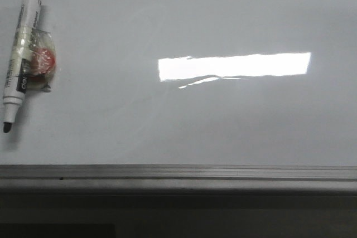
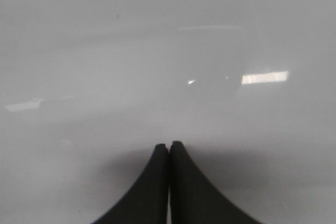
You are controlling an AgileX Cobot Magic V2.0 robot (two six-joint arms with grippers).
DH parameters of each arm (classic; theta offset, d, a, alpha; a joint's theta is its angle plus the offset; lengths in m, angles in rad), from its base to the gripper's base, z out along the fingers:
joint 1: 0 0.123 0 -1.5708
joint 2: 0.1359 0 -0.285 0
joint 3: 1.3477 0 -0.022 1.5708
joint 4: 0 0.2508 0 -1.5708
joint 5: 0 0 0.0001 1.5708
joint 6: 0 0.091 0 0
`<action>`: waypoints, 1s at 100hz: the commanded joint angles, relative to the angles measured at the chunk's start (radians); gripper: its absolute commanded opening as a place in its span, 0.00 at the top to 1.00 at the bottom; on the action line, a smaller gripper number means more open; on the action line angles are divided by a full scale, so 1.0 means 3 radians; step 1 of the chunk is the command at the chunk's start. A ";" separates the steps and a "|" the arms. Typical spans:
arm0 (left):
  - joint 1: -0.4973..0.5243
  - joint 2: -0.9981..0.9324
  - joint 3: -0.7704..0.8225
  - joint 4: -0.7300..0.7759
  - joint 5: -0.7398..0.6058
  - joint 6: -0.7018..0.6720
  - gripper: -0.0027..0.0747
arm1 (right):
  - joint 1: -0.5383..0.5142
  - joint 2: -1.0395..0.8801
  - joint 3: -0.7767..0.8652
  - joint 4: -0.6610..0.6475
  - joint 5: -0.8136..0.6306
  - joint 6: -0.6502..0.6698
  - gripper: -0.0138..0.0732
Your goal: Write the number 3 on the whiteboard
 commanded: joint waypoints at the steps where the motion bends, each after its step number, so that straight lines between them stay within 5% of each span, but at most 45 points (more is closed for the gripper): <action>1: -0.0082 0.0095 -0.0081 -0.0211 -0.0323 0.0308 0.49 | -0.0012 0.0043 -0.0124 0.0026 -0.0178 0.0004 0.90; 17: -0.0479 0.0283 -0.0081 -0.1571 -0.0168 0.2109 0.45 | -0.0012 0.0043 -0.0129 0.0026 -0.0169 0.0004 0.90; 28: -0.0805 0.0470 -0.0081 -0.2461 -0.0159 0.2662 0.45 | -0.0012 0.0043 -0.0129 0.0026 -0.0175 0.0004 0.90; 60: -0.1317 0.1015 -0.0087 -0.2759 -0.0541 0.2755 0.45 | -0.0012 0.0043 -0.0129 0.0026 -0.0214 0.0004 0.90; 100: -0.1344 0.1103 -0.0123 -0.2759 -0.0577 0.2801 0.45 | -0.0012 0.0043 -0.0129 0.0026 -0.0214 0.0004 0.90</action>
